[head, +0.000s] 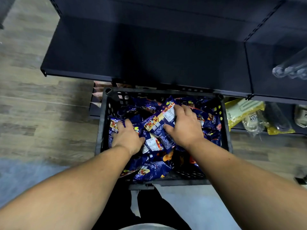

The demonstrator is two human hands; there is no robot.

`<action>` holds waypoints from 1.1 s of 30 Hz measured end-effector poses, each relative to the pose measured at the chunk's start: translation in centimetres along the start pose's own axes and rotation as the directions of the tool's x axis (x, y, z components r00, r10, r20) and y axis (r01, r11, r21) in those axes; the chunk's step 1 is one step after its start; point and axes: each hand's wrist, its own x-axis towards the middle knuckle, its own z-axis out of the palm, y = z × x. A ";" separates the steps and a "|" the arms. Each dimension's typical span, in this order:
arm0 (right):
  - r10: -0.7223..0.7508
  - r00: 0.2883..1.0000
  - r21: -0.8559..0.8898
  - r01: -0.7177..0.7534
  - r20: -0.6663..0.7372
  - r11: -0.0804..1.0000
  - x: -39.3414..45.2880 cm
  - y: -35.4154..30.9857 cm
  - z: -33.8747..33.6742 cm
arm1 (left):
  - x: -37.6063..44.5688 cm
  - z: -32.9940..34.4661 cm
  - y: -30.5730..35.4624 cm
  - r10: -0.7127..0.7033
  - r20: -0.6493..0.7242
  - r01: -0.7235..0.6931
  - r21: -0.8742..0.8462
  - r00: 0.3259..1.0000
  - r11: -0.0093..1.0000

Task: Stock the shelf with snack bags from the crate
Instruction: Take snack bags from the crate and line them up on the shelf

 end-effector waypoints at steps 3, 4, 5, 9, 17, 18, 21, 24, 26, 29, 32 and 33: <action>0.043 0.999 0.003 -0.043 0.016 0.999 0.5 -0.2 0.0 | 0.3 0.1 -0.1 0.026 -0.046 -0.029 -0.057 0.999 0.998; 0.064 0.998 -0.008 -0.064 0.024 0.998 0.6 -0.2 -0.1 | 0.4 0.0 -0.1 0.038 -0.063 -0.043 -0.076 0.997 0.996; 0.084 0.996 -0.025 -0.083 0.032 0.996 0.7 -0.3 -0.2 | 0.3 -0.1 -0.2 0.050 -0.075 -0.057 -0.094 0.996 0.994; 0.130 0.990 -0.043 -0.128 0.045 0.991 0.6 -0.5 -0.6 | -0.2 -1.3 -0.5 0.050 -0.095 -0.068 -0.200 0.994 0.977; 0.130 0.989 0.038 -0.128 -0.063 0.991 0.1 -0.4 -2.8 | -0.2 -4.3 -1.3 0.028 -0.107 -0.094 -0.684 0.994 0.723; 0.129 0.989 0.040 -0.126 -0.075 0.991 0.0 -0.3 -3.1 | -0.3 -4.5 -1.3 0.022 -0.104 -0.090 -0.720 0.994 0.688; 0.123 0.987 0.048 -0.119 -0.104 0.992 -0.3 0.0 -3.5 | -0.4 -5.5 -1.4 0.010 -0.102 -0.089 -0.819 0.995 0.567; 0.127 0.986 0.059 -0.121 -0.106 0.991 -0.7 0.2 -3.7 | -0.8 -6.4 -1.1 0.032 -0.064 -0.072 -0.894 0.997 0.442; 0.126 0.986 0.063 -0.119 -0.106 0.991 -0.9 0.1 -3.8 | -1.1 -6.8 -0.9 0.062 -0.010 -0.032 -0.931 0.998 0.364; 0.133 0.987 0.061 -0.128 -0.095 0.990 -0.9 -0.1 -3.8 | -1.2 -6.6 -1.1 0.059 0.082 0.059 -0.946 0.995 0.320; 0.130 0.988 0.059 -0.126 -0.081 0.990 -1.0 -0.4 -3.7 | -1.2 -6.0 -1.6 0.045 0.154 0.132 -0.939 0.987 0.317; 0.129 0.989 0.065 -0.124 -0.078 0.990 -1.0 -0.5 -3.5 | -1.2 -5.7 -1.9 0.045 0.177 0.154 -0.937 0.983 0.312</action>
